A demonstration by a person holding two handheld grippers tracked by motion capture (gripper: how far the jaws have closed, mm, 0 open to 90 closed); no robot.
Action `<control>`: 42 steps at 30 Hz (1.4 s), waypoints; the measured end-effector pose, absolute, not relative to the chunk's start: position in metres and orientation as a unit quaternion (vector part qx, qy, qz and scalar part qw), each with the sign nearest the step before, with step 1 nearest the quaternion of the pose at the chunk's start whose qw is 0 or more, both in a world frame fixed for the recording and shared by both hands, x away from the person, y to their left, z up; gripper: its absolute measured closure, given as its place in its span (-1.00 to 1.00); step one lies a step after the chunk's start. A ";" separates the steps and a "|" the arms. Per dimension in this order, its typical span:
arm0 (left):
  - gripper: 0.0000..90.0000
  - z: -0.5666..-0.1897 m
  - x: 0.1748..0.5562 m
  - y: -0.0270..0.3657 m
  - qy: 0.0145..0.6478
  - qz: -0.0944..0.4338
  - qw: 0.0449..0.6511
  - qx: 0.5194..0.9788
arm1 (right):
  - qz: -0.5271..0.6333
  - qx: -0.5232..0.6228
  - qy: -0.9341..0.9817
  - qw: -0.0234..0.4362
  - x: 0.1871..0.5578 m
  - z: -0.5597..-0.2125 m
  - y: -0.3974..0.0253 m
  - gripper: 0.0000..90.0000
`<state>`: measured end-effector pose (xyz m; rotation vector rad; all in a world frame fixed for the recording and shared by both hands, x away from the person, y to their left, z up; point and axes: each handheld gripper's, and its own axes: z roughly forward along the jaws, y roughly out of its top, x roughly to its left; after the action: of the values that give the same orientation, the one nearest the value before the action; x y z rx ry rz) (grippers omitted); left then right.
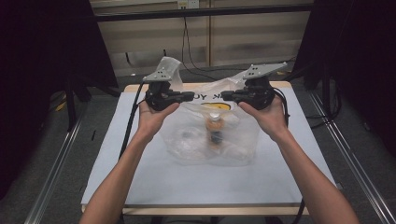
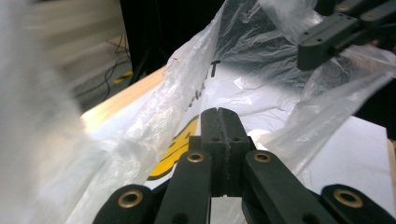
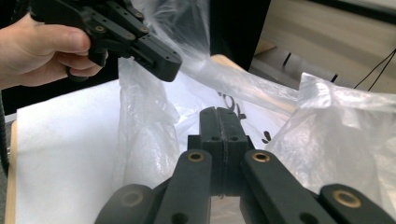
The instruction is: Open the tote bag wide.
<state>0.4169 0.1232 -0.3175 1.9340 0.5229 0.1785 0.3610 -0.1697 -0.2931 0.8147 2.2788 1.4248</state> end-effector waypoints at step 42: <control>1.00 -0.442 0.412 0.097 0.217 0.006 0.450 0.866 | 0.470 0.346 0.805 0.103 0.352 -0.442 -0.190 1.00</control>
<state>0.4118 0.0975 -0.4420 2.1428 0.5363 0.0161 0.3518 -0.1899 -0.4418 1.0223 2.3770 1.3869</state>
